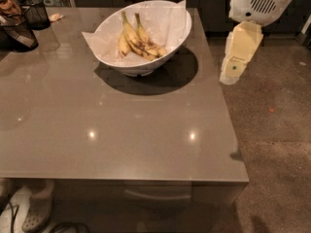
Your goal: Pick banana from white bowl
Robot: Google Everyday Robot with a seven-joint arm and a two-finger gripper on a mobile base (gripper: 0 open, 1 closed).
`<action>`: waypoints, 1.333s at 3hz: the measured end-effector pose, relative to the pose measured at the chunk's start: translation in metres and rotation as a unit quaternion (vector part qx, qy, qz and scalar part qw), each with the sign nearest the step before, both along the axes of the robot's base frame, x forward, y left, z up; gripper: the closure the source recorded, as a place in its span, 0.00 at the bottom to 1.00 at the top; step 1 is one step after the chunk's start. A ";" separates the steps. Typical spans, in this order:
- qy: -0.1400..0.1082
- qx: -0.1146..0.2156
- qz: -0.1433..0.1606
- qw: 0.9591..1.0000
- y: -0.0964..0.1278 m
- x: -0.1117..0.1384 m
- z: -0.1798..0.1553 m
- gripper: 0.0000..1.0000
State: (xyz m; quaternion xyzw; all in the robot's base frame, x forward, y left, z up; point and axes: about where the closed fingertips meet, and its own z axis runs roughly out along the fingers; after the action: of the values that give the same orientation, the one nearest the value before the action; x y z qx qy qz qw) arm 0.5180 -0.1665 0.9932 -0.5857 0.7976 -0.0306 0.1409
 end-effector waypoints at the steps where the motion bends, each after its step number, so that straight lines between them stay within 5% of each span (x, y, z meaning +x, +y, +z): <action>1: 0.003 0.041 0.008 0.999 0.013 0.012 0.004 0.00; 3: 0.016 0.103 0.026 0.994 0.092 0.089 0.014 0.00; 4: -0.006 0.115 0.030 0.993 0.103 0.101 0.021 0.00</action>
Offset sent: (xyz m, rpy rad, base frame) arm 0.0584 0.0883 0.0215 0.2152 0.2344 0.1069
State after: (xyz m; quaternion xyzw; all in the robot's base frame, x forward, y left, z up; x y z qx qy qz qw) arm 0.6194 -0.0637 1.0141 -0.5892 0.7770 0.0617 0.2129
